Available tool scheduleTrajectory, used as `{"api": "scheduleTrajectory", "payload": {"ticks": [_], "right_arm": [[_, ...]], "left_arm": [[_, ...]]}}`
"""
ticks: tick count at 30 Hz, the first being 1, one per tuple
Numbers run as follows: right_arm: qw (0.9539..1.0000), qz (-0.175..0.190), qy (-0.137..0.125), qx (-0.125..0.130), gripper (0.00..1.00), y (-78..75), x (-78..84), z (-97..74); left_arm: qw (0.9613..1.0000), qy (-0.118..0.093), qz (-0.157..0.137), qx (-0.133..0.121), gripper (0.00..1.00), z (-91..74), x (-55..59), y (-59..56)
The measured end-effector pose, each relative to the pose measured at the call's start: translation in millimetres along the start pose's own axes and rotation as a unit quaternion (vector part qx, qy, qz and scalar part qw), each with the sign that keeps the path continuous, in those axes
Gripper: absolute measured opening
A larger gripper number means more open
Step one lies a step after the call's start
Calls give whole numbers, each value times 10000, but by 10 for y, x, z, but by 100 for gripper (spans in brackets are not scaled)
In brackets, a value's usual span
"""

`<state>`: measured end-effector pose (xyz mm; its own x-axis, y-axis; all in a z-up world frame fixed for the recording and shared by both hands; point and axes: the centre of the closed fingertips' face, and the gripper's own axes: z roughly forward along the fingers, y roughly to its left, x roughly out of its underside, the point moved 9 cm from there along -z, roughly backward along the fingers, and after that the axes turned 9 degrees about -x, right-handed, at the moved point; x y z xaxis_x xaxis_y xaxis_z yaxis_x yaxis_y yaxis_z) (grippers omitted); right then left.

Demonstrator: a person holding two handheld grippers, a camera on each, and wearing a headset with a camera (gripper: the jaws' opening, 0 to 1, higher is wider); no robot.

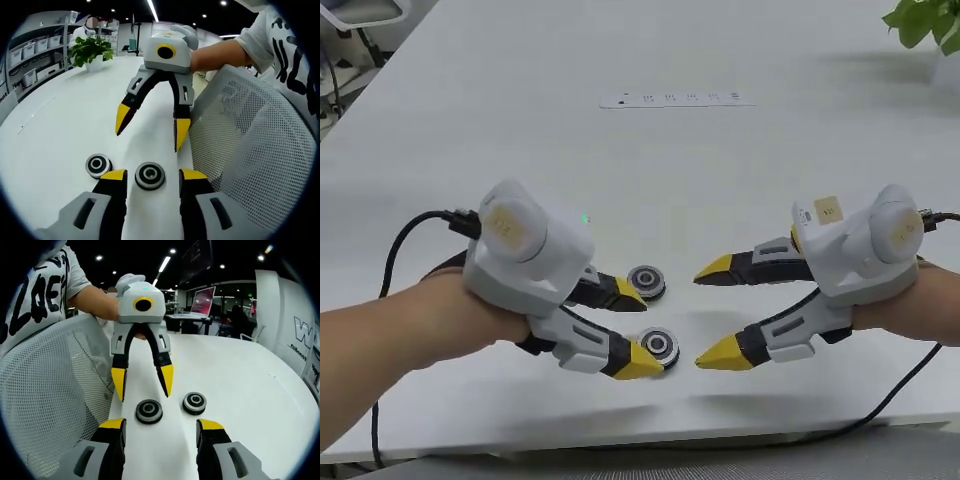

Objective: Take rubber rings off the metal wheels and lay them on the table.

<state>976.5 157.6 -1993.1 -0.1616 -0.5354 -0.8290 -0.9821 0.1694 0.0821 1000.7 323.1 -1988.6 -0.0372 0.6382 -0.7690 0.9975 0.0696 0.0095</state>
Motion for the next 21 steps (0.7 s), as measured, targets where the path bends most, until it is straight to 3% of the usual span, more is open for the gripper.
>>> {"api": "scheduleTrajectory", "payload": {"ticks": [21], "right_arm": [[10000, -8, 50, -18, 54, -16, 37, 15]], "left_arm": [[9999, 104, 97, 93, 18, 121, 41, -10]]}}
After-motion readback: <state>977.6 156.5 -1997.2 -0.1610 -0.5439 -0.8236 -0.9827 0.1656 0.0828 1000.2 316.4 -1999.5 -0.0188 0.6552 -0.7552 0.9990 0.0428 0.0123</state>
